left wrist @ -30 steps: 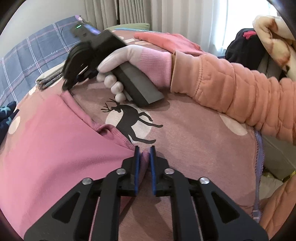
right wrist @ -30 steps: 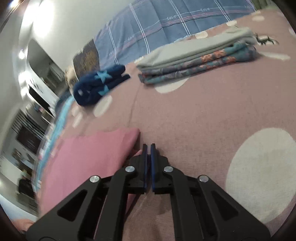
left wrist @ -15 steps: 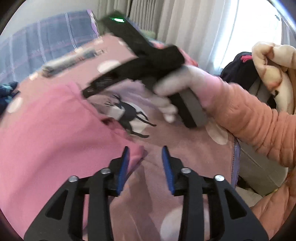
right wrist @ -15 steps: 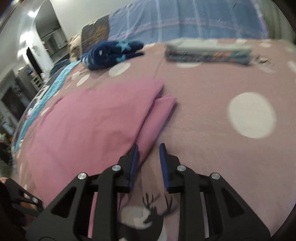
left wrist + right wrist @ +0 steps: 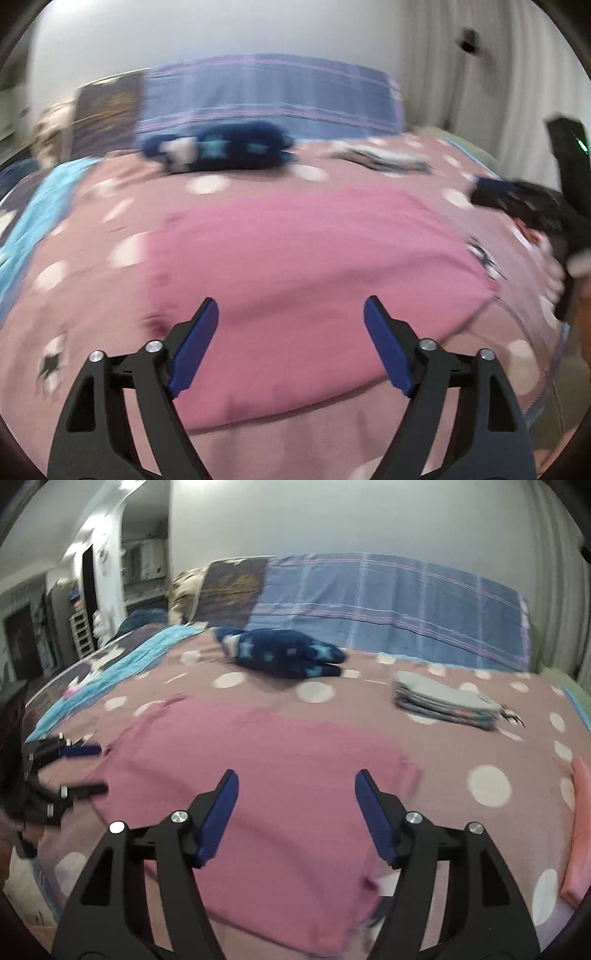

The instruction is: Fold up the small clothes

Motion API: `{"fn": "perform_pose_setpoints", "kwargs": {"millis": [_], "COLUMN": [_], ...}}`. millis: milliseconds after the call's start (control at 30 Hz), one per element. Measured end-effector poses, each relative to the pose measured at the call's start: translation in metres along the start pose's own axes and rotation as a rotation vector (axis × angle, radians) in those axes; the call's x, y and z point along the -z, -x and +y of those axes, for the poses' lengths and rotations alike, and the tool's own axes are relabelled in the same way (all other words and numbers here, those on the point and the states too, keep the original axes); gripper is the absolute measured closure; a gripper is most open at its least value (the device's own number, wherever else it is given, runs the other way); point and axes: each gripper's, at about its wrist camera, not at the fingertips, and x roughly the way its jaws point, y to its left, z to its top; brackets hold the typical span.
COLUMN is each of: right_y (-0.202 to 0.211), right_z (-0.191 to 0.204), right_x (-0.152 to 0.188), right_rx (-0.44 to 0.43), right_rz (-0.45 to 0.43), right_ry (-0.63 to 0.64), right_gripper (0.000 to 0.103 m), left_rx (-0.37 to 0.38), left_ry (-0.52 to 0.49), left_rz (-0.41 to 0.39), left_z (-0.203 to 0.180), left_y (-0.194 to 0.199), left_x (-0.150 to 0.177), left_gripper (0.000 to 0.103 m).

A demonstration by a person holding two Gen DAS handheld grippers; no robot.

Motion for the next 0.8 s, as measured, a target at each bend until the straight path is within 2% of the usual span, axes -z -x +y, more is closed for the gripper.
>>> {"fn": "perform_pose_setpoints", "kwargs": {"millis": [100, 233, 433, 533, 600, 667, 733, 800], "right_y": [-0.006, -0.022, -0.053, -0.074, -0.084, -0.095, -0.101, -0.105], "right_z": [0.04, 0.093, 0.147, 0.172, 0.186, 0.2, 0.212, 0.226], "right_x": [-0.009, -0.02, -0.034, -0.038, -0.037, -0.035, -0.032, -0.024], "right_rx": [-0.023, -0.052, -0.093, -0.12, -0.122, -0.13, -0.152, -0.191], "right_rz": [0.007, 0.022, 0.047, 0.076, 0.087, 0.092, 0.096, 0.102], "right_ry": [0.073, 0.16, 0.238, 0.263, 0.28, 0.297, 0.306, 0.335], "right_gripper": [0.036, 0.037, 0.037, 0.037, 0.036, 0.036, 0.036, 0.036], "left_rx": [-0.068, -0.101, -0.117, -0.085, -0.058, -0.013, 0.041, 0.075], "left_ry": [0.072, 0.168, 0.252, 0.275, 0.279, 0.291, 0.317, 0.333], "left_rz": [-0.033, -0.041, -0.013, 0.007, 0.034, 0.057, 0.086, 0.109], "left_z": [0.044, 0.09, 0.141, 0.162, 0.173, 0.184, 0.196, 0.205], "left_y": [0.016, 0.024, 0.007, -0.011, -0.029, -0.043, -0.064, -0.083], "left_x": [0.007, 0.014, 0.018, 0.01, 0.0, -0.009, -0.02, -0.03], "left_gripper": [0.019, 0.017, 0.017, 0.017, 0.032, 0.052, 0.06, 0.06]}}
